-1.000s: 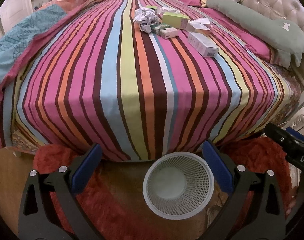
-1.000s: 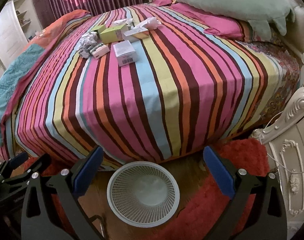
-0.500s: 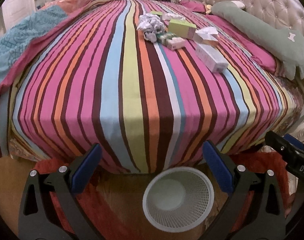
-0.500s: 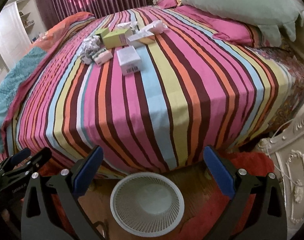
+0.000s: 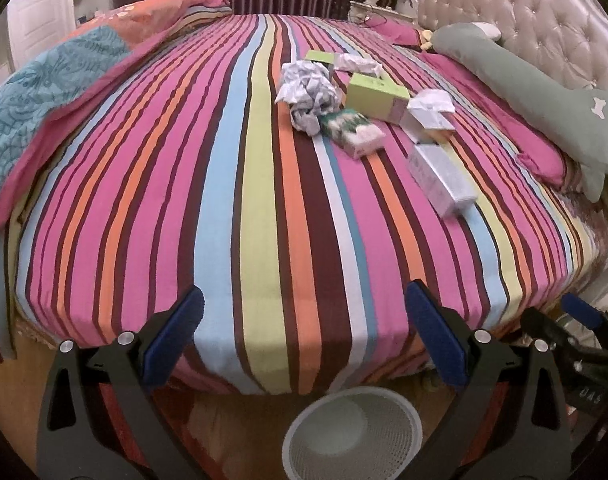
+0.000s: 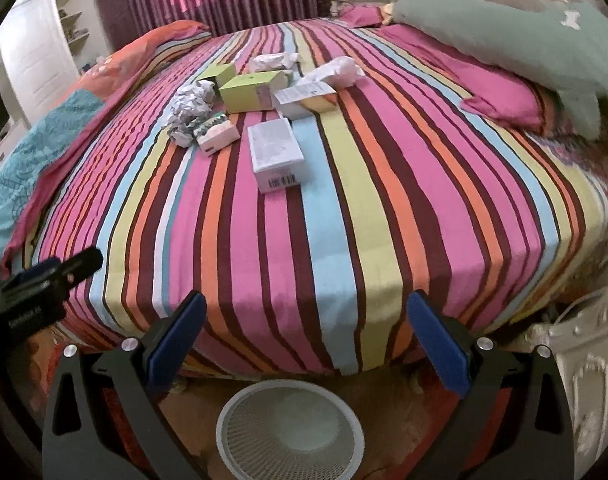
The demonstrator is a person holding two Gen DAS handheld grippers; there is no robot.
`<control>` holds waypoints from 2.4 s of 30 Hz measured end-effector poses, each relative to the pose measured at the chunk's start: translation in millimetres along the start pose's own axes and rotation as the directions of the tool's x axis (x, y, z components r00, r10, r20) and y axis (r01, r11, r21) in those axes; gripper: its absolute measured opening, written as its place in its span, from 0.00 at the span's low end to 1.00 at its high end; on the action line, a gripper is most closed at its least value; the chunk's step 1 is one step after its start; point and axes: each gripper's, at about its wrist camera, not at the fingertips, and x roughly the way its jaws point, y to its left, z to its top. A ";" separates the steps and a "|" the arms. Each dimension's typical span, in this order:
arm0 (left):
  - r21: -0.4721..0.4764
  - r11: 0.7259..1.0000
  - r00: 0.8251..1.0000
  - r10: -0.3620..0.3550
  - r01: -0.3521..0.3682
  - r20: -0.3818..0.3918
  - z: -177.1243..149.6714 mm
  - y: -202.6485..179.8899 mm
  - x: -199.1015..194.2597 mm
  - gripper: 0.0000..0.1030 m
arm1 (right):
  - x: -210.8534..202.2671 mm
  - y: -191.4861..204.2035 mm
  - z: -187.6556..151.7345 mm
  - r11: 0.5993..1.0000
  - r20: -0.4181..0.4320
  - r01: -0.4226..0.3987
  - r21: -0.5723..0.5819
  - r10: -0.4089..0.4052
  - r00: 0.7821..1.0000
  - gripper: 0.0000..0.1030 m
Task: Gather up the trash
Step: 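Reach both tools toward the trash on the bed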
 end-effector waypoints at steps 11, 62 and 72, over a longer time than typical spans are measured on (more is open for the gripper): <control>-0.018 1.000 1.000 -0.008 0.008 0.020 45.3 5.7 28.9 0.94 | 24.8 2.5 35.0 0.999 0.001 -0.022 -0.040 0.022 1.000 0.93; -0.178 0.984 0.994 -0.021 0.002 -0.106 196.9 6.6 182.7 0.94 | 117.6 32.1 93.7 0.986 -0.089 -0.044 -0.159 0.030 0.996 0.93; -0.163 0.986 0.993 0.002 -0.022 -0.121 201.5 4.4 197.5 0.94 | 127.0 39.9 97.4 0.979 -0.092 -0.075 -0.188 0.058 0.994 0.92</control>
